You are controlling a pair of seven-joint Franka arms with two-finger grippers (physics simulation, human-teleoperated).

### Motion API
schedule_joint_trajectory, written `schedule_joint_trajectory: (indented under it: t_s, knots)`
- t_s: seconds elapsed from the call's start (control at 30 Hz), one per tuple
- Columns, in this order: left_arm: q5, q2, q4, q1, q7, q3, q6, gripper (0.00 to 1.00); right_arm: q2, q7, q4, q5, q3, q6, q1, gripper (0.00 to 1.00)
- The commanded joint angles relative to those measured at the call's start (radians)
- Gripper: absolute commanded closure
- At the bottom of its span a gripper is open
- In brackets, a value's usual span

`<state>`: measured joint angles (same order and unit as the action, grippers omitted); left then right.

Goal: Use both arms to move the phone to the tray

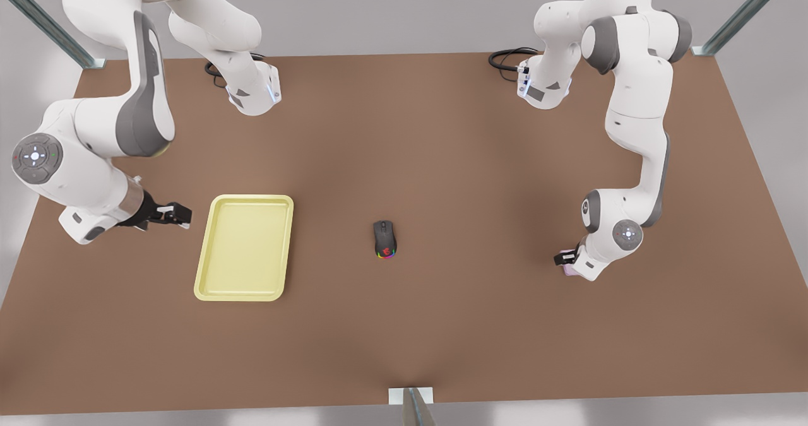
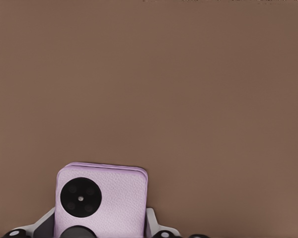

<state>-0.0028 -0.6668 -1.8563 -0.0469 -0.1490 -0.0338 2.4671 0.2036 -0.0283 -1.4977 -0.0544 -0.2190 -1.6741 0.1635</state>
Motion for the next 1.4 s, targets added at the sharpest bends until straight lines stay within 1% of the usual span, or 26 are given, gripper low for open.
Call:
schedule_joint_trajectory:
  t_s: [0.0,0.13,0.2,0.33,0.47,0.5,0.57,0.6,0.63,0.67,0.7,0.73,0.8,0.83,0.87,0.9,0.93,1.0,1.03,1.1,1.23,1.37]
  knots:
    - [-0.020,0.001,0.000,0.001,-0.020,0.000,-0.005,0.31,0.000,0.001,0.014,0.001,0.000,-0.004,-0.002,0.00]
    - [-0.020,0.007,0.002,0.010,-0.020,0.002,-0.014,0.31,-0.012,-0.002,0.023,0.005,-0.003,0.010,-0.006,0.00]
    - [-0.020,0.007,0.002,0.010,-0.020,0.002,-0.014,0.31,-0.029,-0.002,0.048,0.007,-0.008,0.074,-0.012,0.00]
    - [-0.020,0.007,0.002,0.010,-0.021,0.002,-0.016,0.31,-0.024,-0.002,0.043,0.007,-0.006,0.077,-0.010,0.00]
    - [-0.020,0.065,0.002,-0.001,-0.058,0.002,-0.060,0.31,-0.020,-0.002,0.039,0.007,-0.006,0.077,-0.007,0.00]
    - [-0.020,0.087,0.002,-0.014,-0.093,0.002,-0.079,0.31,-0.018,-0.001,0.039,0.007,-0.006,0.076,-0.009,0.00]
    - [-0.020,0.164,0.002,-0.135,-0.272,0.003,-0.204,0.31,-0.016,-0.002,0.037,0.007,-0.006,0.076,-0.009,0.00]
    - [-0.019,0.181,0.016,-0.220,-0.435,0.034,-0.255,0.31,-0.016,-0.001,0.037,0.007,-0.006,0.076,-0.009,0.00]
    - [-0.019,0.155,0.103,-0.268,-0.555,0.081,-0.332,0.31,-0.015,-0.001,0.037,0.007,-0.006,0.076,-0.009,0.00]
    - [-0.019,0.081,0.278,-0.343,-0.672,0.081,-0.451,0.31,-0.015,-0.002,0.037,0.007,-0.006,0.076,-0.009,0.00]
    - [-0.022,0.030,0.382,-0.393,-0.744,0.081,-0.519,0.31,-0.015,-0.001,0.039,0.005,-0.006,0.074,-0.010,0.00]
    - [-0.022,0.003,0.428,-0.450,-0.807,0.081,-0.540,0.31,-0.013,-0.002,0.039,0.007,-0.006,0.073,-0.010,0.00]
    - [-0.051,-0.066,0.523,-0.539,-0.932,0.081,-0.539,0.31,-0.012,-0.002,0.037,0.005,-0.006,0.070,-0.010,0.00]
    - [-0.060,-0.111,0.577,-0.561,-0.977,0.081,-0.524,0.31,-0.004,-0.002,0.039,0.005,-0.006,0.065,-0.012,0.00]
    - [-0.060,-0.163,0.640,-0.565,-0.988,0.081,-0.511,0.31,-0.004,-0.002,0.042,0.005,-0.006,0.065,-0.010,0.00]
    - [-0.059,-0.224,0.707,-0.570,-0.988,0.081,-0.447,0.31,0.000,-0.001,0.042,0.007,-0.006,0.063,-0.009,0.00]
    - [-0.059,-0.258,0.755,-0.565,-0.986,0.080,-0.430,0.31,0.010,-0.001,0.043,0.007,-0.006,0.060,-0.010,0.00]
    - [-0.065,-0.257,0.772,-0.568,-0.988,0.083,-0.427,0.30,0.025,-0.001,0.043,0.005,-0.006,0.047,-0.012,0.00]
    - [-0.065,-0.272,0.796,-0.573,-0.988,0.081,-0.381,0.30,0.030,-0.001,0.043,0.005,-0.006,0.047,-0.012,0.00]
    - [-0.065,-0.326,0.899,-0.602,-0.989,0.081,-0.333,0.30,0.033,-0.001,0.043,0.002,-0.006,0.047,-0.013,0.00]
    - [-0.065,-0.341,0.898,-0.627,-0.982,0.100,-0.243,0.30,0.031,-0.002,0.045,0.001,-0.005,0.048,-0.012,0.00]
    - [-0.065,-0.381,0.899,-0.607,-0.965,0.115,-0.134,0.30,0.039,-0.002,0.048,0.007,-0.010,0.048,-0.013,0.00]
